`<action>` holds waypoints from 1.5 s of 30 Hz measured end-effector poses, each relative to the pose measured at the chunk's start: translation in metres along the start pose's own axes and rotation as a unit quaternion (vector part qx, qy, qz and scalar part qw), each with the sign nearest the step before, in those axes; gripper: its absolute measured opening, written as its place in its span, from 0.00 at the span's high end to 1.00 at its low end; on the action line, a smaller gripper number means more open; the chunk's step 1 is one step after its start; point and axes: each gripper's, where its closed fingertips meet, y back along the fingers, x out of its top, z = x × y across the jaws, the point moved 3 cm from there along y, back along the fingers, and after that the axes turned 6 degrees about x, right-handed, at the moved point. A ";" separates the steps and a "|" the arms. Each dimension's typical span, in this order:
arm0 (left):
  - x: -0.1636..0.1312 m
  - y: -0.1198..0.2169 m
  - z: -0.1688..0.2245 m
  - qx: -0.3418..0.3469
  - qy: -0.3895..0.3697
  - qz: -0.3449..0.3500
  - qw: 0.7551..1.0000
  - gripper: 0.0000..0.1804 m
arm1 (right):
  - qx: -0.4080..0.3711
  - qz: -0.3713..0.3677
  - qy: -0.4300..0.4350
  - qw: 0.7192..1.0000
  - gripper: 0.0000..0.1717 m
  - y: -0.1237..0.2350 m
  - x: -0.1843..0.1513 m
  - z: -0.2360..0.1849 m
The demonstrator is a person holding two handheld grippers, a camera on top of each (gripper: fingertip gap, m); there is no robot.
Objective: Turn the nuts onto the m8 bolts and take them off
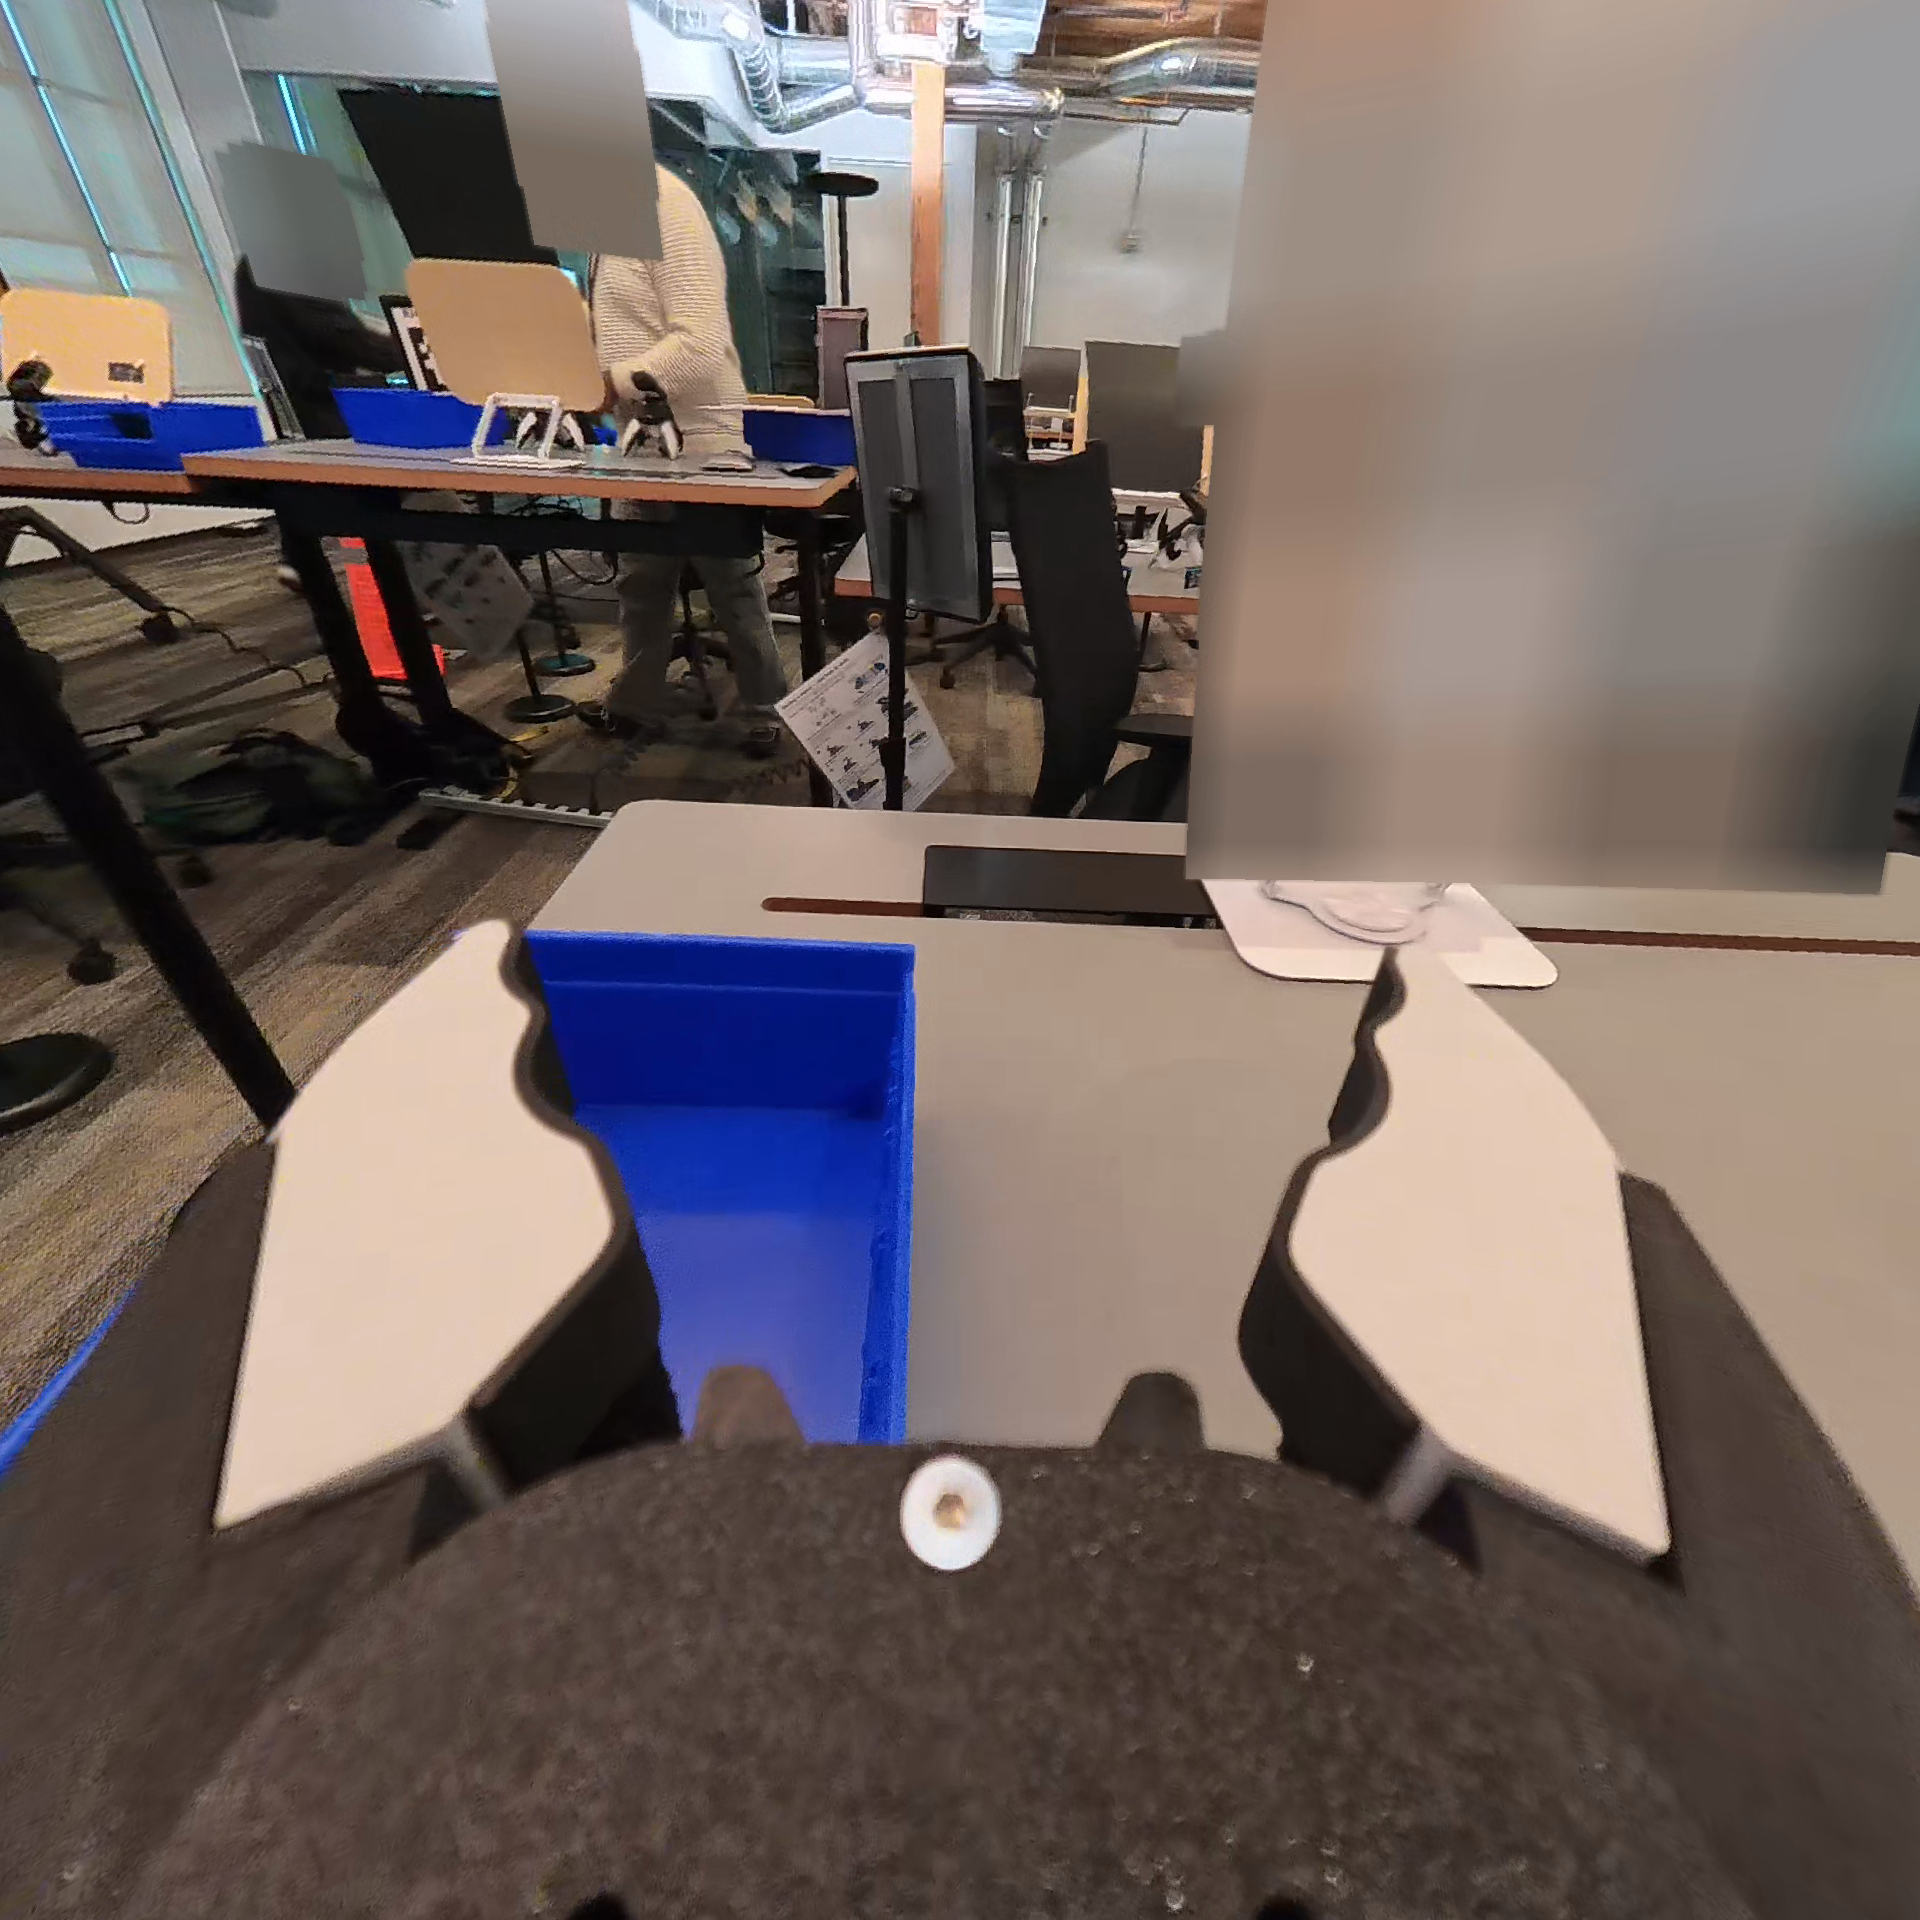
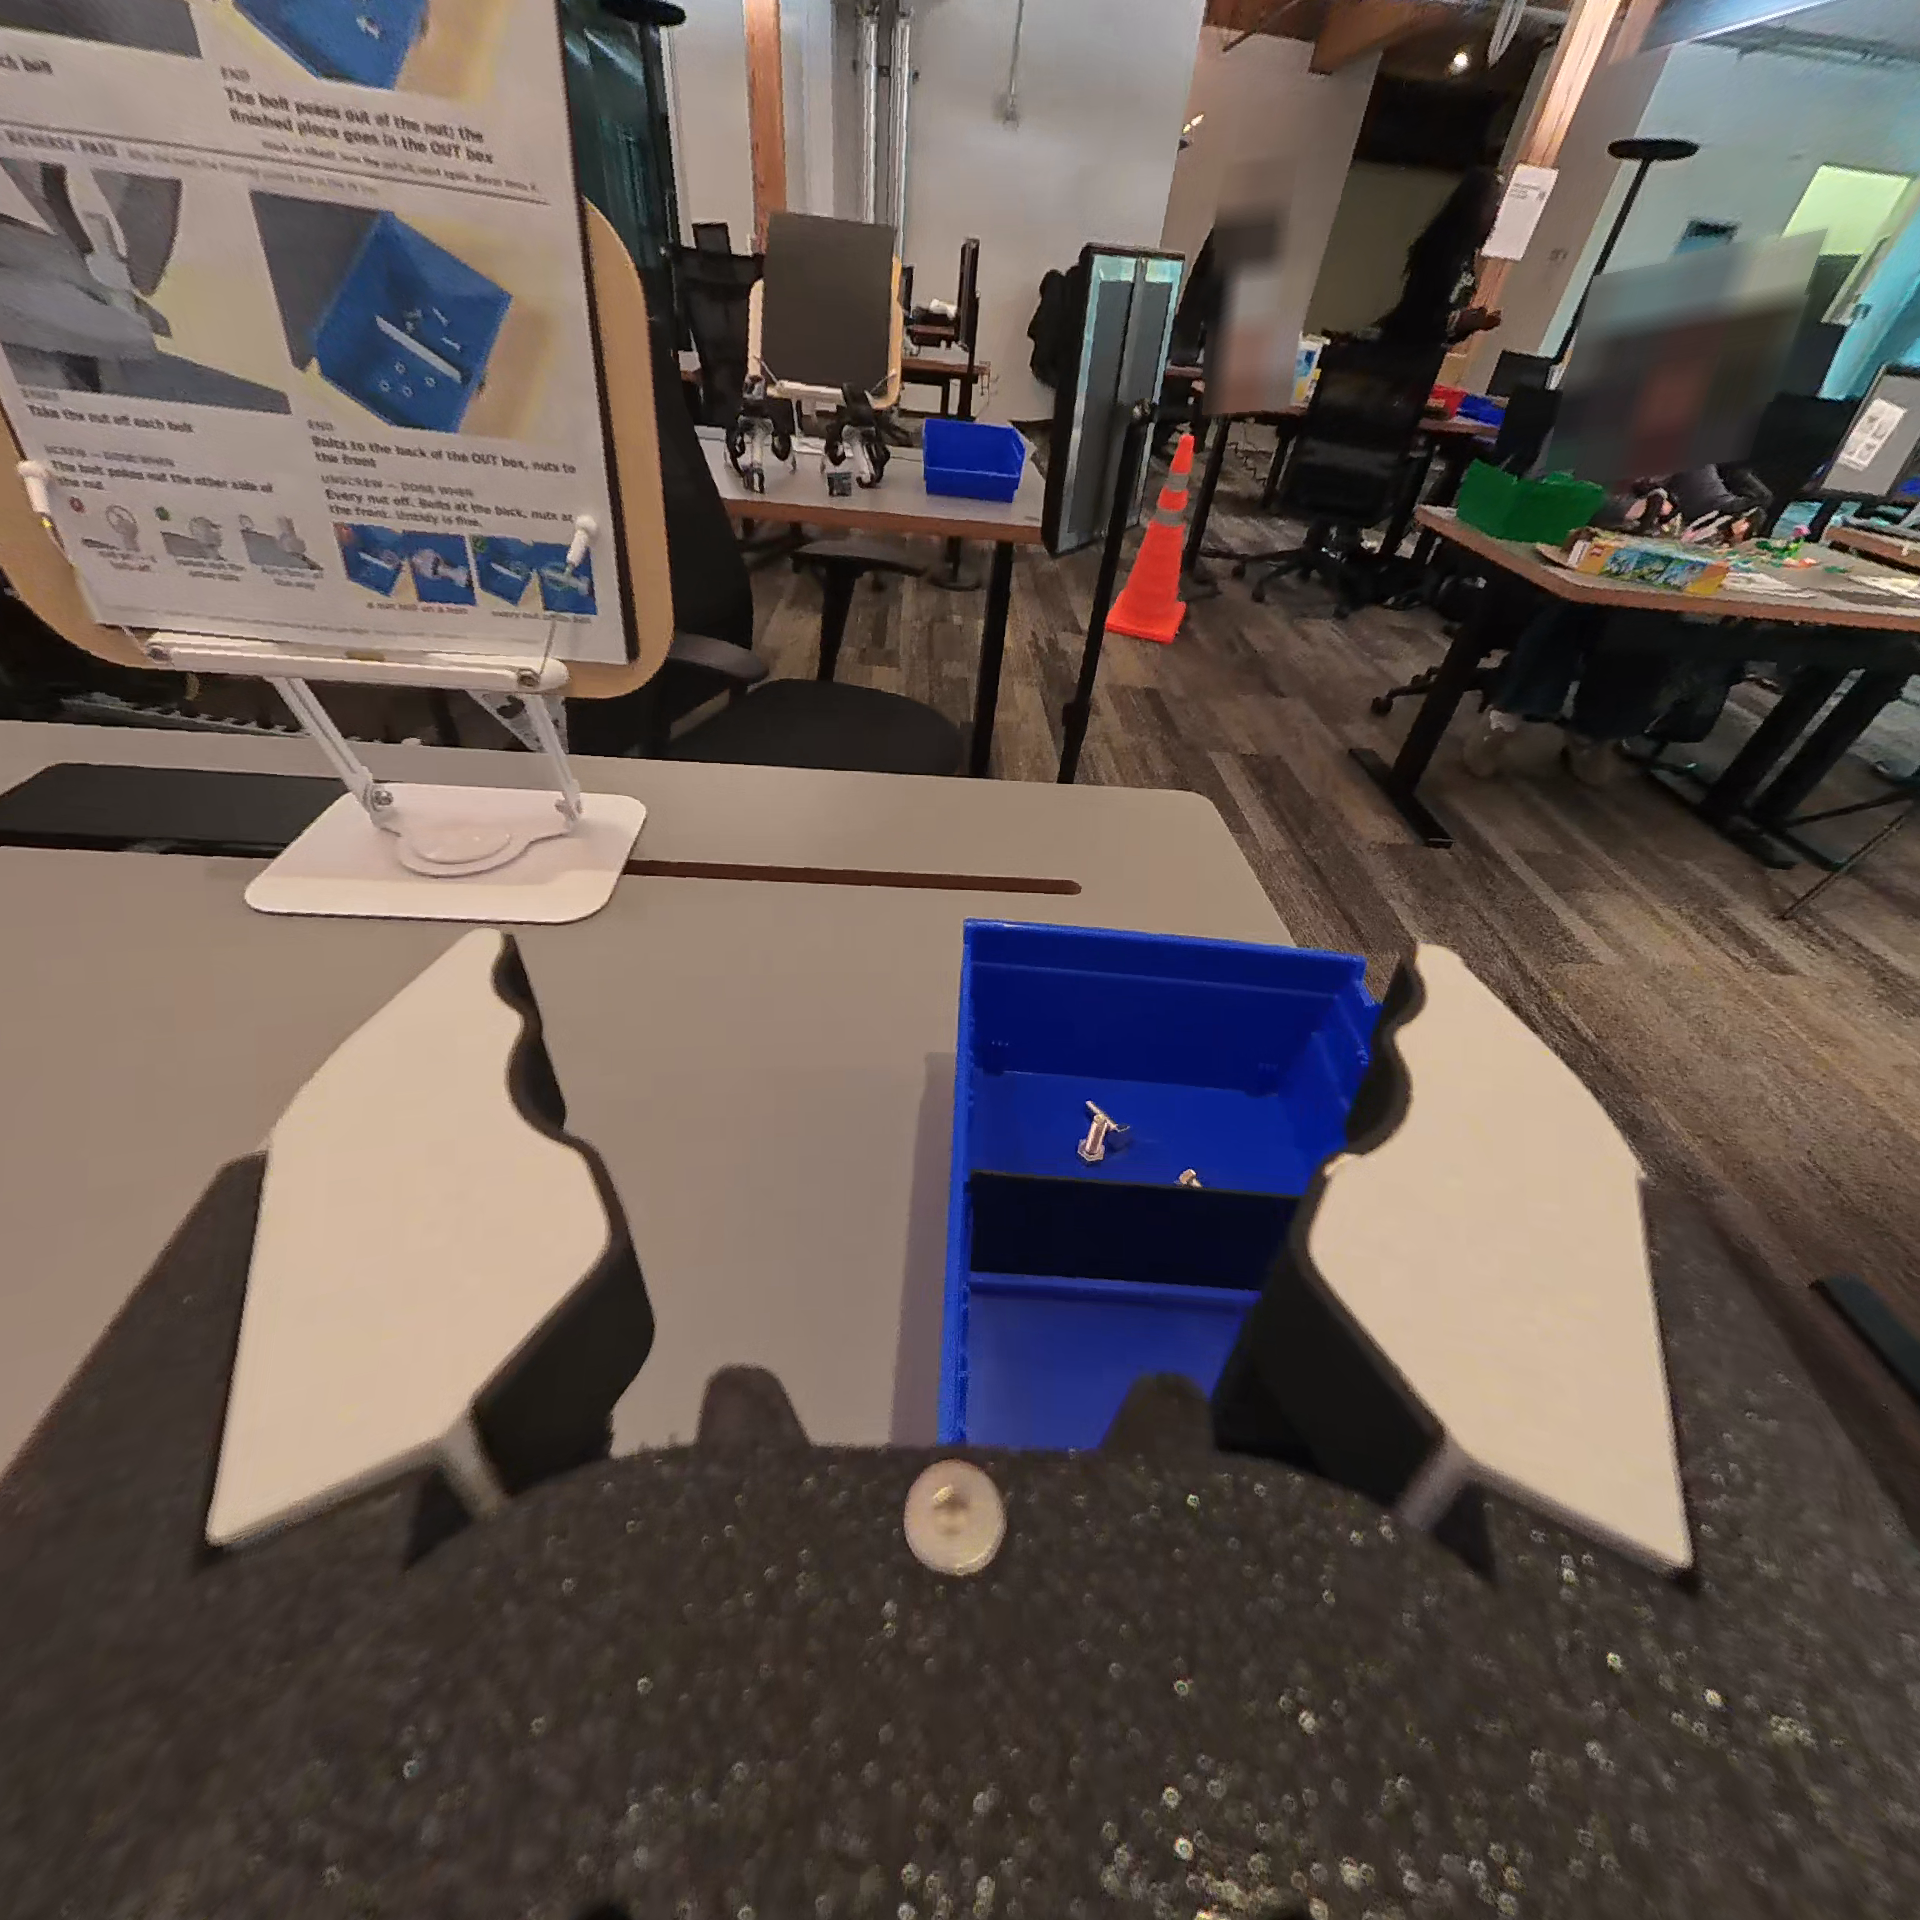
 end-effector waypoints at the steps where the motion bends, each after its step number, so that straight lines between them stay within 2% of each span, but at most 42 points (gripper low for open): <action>1: -0.001 0.001 -0.001 0.002 0.001 -0.003 1.000 0.21 | 0.003 0.001 0.000 1.000 0.15 0.002 0.001 -0.002; 8: -0.006 0.009 0.002 -0.001 0.000 -0.004 1.000 0.21 | 0.023 0.001 0.008 1.000 0.16 0.008 0.001 -0.014; 19: -0.024 0.013 0.011 -0.010 0.004 -0.013 1.000 0.21 | 0.060 -0.026 0.011 0.998 0.17 0.000 -0.021 -0.035; 26: -0.041 0.007 0.037 -0.037 0.005 -0.035 0.999 0.22 | 0.085 -0.046 0.000 0.995 0.18 -0.007 -0.037 -0.049; 34: -0.078 -0.015 0.087 -0.083 0.008 -0.091 0.992 0.22 | 0.138 -0.091 -0.014 0.986 0.18 -0.030 -0.073 -0.093; 39: -0.108 -0.033 0.119 -0.110 0.003 -0.133 0.985 0.22 | 0.157 -0.133 -0.025 0.978 0.18 -0.052 -0.109 -0.115; 45: -0.156 -0.052 0.129 -0.113 0.005 -0.195 0.974 0.22 | 0.158 -0.184 -0.041 0.969 0.18 -0.076 -0.151 -0.125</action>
